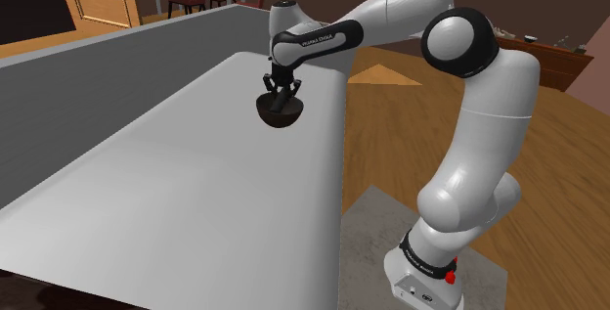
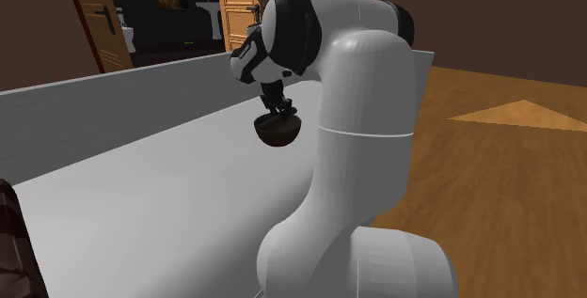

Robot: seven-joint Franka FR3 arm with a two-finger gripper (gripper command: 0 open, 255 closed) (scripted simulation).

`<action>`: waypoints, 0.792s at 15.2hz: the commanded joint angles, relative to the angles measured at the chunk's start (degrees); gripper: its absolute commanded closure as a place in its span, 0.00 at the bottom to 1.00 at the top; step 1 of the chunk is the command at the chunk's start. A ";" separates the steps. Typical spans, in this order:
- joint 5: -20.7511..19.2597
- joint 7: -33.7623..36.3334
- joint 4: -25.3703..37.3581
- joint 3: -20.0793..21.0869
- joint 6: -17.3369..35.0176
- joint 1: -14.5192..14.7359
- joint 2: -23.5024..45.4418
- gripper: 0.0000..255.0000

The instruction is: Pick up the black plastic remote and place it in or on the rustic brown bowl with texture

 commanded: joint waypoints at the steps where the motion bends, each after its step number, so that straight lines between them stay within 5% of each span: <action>1: -0.01 0.01 0.00 -0.01 0.01 -0.01 0.01 0.00; 6: -0.01 0.00 -0.01 -0.01 0.01 -0.01 0.01 0.00; 12: 2.07 -1.30 3.13 0.99 -5.75 0.24 -2.94 0.00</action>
